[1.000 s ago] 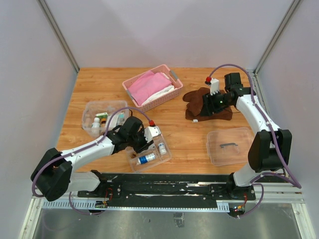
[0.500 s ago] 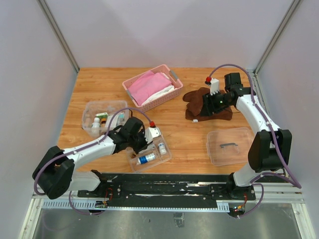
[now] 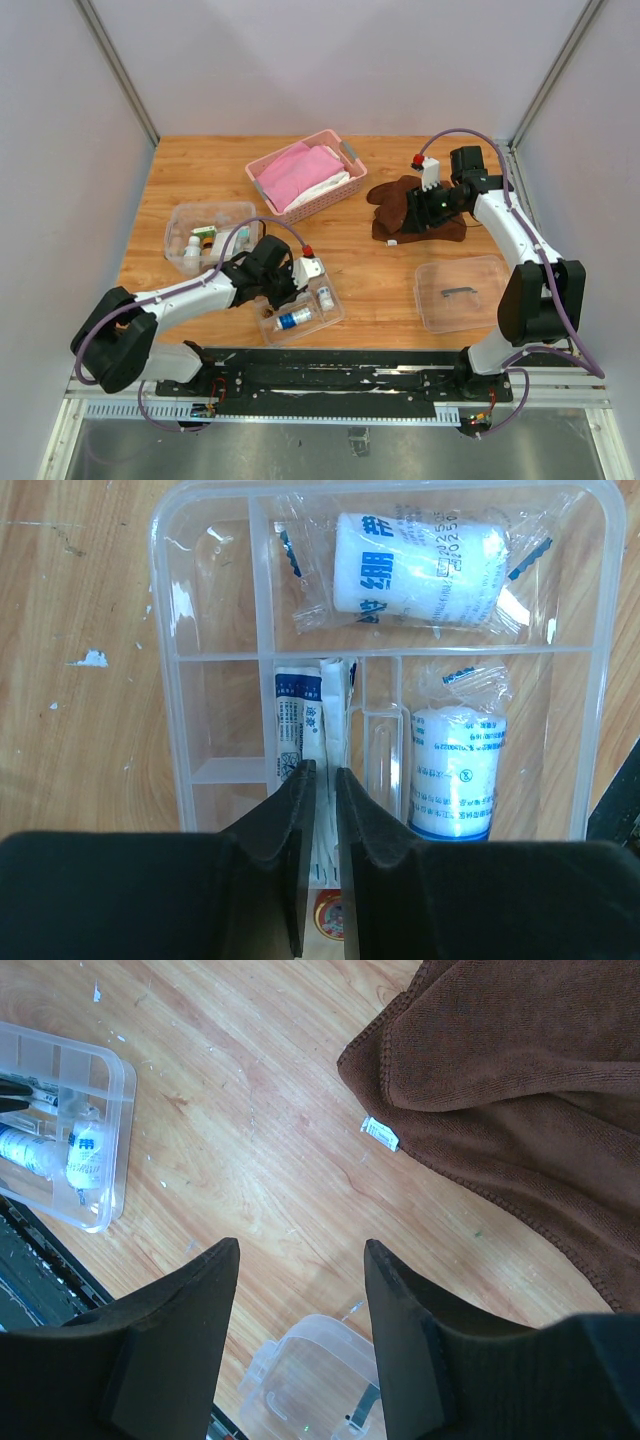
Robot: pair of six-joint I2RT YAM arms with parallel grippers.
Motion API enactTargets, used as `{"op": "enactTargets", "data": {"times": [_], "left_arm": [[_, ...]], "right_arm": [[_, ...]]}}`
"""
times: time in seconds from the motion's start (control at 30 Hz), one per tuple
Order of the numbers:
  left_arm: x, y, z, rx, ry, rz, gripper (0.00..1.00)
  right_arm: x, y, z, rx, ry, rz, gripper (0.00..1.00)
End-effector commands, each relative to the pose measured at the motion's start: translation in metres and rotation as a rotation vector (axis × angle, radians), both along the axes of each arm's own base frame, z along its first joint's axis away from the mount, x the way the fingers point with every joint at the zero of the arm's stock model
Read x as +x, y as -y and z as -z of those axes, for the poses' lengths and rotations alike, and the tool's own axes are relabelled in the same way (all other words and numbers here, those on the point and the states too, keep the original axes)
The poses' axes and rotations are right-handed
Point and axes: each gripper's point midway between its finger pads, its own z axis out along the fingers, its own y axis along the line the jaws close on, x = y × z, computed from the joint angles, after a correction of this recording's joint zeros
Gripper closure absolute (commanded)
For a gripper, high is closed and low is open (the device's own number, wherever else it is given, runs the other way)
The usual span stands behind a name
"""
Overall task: Organize the medicine kit
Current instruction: Place the medical item at the medicine box compartment.
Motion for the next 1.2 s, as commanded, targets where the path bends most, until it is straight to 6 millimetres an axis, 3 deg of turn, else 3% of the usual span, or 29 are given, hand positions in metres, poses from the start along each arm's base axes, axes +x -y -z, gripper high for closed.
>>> {"op": "enactTargets", "data": {"times": [0.0,0.27,0.77,0.97,1.17], "left_arm": [[0.000,0.002,0.004,-0.004,-0.003,0.015,0.80],[0.003,0.006,0.000,-0.018,0.011,0.032,0.73],[0.010,0.009,-0.038,-0.070,0.114,0.048,0.57],[0.018,0.006,-0.052,-0.061,0.166,0.035,0.55],[0.039,-0.001,-0.092,-0.075,0.310,-0.037,0.50]], "right_arm": [[-0.003,0.000,-0.001,0.014,-0.018,-0.003,0.45],[-0.003,0.001,-0.001,0.010,-0.017,-0.002,0.46],[-0.013,-0.015,-0.013,0.102,-0.006,-0.082,0.45],[-0.023,-0.037,-0.017,0.160,0.007,-0.153,0.45],[-0.034,-0.065,-0.009,0.226,-0.025,-0.205,0.45]]}}
